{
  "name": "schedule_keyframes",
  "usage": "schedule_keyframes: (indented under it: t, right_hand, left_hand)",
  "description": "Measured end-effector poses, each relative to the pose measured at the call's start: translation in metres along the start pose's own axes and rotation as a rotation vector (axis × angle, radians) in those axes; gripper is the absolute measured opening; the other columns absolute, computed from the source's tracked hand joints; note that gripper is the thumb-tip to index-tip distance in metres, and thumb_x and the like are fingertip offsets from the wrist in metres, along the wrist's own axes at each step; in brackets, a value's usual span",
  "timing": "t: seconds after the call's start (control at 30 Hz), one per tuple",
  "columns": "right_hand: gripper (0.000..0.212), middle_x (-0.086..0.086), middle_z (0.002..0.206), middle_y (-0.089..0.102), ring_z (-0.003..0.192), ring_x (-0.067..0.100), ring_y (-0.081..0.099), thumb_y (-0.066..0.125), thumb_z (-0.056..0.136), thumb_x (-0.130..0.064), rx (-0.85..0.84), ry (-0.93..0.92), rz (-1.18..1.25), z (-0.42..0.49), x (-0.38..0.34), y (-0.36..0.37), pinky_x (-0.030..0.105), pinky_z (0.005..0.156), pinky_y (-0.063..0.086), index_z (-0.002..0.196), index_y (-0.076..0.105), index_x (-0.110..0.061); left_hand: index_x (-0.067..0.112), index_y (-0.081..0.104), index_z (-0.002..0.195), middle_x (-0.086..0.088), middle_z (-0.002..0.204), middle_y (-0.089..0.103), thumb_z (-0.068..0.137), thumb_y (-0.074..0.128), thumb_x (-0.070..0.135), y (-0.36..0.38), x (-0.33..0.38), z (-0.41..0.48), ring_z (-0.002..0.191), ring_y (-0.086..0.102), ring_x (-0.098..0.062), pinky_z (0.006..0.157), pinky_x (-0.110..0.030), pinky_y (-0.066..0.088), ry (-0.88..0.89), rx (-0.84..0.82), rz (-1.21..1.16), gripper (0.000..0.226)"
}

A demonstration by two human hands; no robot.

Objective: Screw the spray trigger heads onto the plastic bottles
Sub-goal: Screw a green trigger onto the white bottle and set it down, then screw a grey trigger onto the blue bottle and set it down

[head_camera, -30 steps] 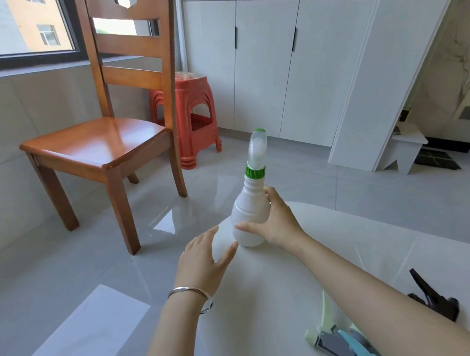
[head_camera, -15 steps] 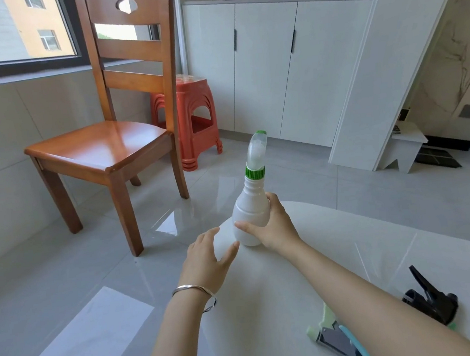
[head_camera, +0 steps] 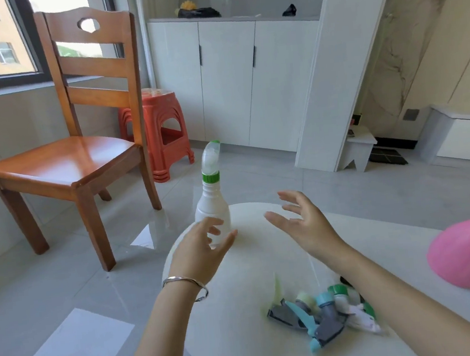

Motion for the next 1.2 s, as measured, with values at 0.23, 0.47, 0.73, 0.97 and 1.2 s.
schedule_keyframes:
  t: [0.23,0.47,0.73,0.97,1.2]
  right_hand:
    - [0.061,-0.015,0.133,0.047,0.124,-0.002,0.042,0.066,0.067,-0.057,0.182,-0.005,-0.135,-0.088,0.008,-0.128,0.025,0.102,0.035,0.122,0.047,-0.037]
    - [0.053,-0.023,0.122,0.047,0.123,0.004,0.042,0.077,0.072,-0.027,0.483,-0.079,-0.308,-0.155,0.025,-0.229,0.002,0.096,0.025,0.119,0.05,-0.027]
    - [0.074,-0.002,0.133,0.043,0.116,0.004,0.039,0.08,0.071,-0.024,0.652,0.062,-0.377,-0.189,0.07,-0.3,0.013,0.095,0.025,0.132,0.041,-0.015]
    - [0.076,0.007,0.134,0.044,0.125,0.024,0.042,0.077,0.073,-0.023,0.611,0.21,-0.415,-0.185,0.099,-0.306,0.032,0.101,0.035,0.136,0.037,-0.013]
    - [0.081,0.008,0.129,0.043,0.114,0.023,0.047,0.085,0.062,-0.023,0.592,0.341,-0.33,-0.189,0.12,-0.296,0.027,0.084,0.035,0.129,0.039,-0.019]
  left_hand:
    - [0.03,0.056,0.113,0.011,0.106,0.06,0.081,0.057,0.056,0.069,0.09,-0.026,0.09,0.056,-0.006,0.076,-0.021,0.045,0.204,-0.147,-0.032,0.041]
    - [0.028,0.05,0.124,0.01,0.124,0.055,0.083,0.054,0.056,0.132,0.158,-0.054,0.106,0.055,-0.008,0.087,-0.03,0.049,0.353,-0.207,0.023,0.05]
    - [0.029,0.052,0.122,0.012,0.124,0.053,0.083,0.059,0.051,0.191,0.205,-0.078,0.106,0.051,-0.008,0.083,-0.025,0.042,0.436,-0.244,0.0,0.045]
    - [0.026,0.053,0.124,0.01,0.125,0.054,0.085,0.059,0.047,0.205,0.207,-0.084,0.116,0.047,-0.015,0.091,-0.023,0.038,0.465,-0.277,0.031,0.045]
    - [0.026,0.054,0.123,0.011,0.123,0.055,0.085,0.059,0.046,0.199,0.202,-0.085,0.118,0.045,-0.012,0.089,-0.018,0.034,0.469,-0.287,0.015,0.043]
Point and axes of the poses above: each hand's wrist, its own z-axis towards the middle knuckle, its own y-axis out of the palm, x = y × z, the point moved 7 cm from there along z, towards the middle knuckle
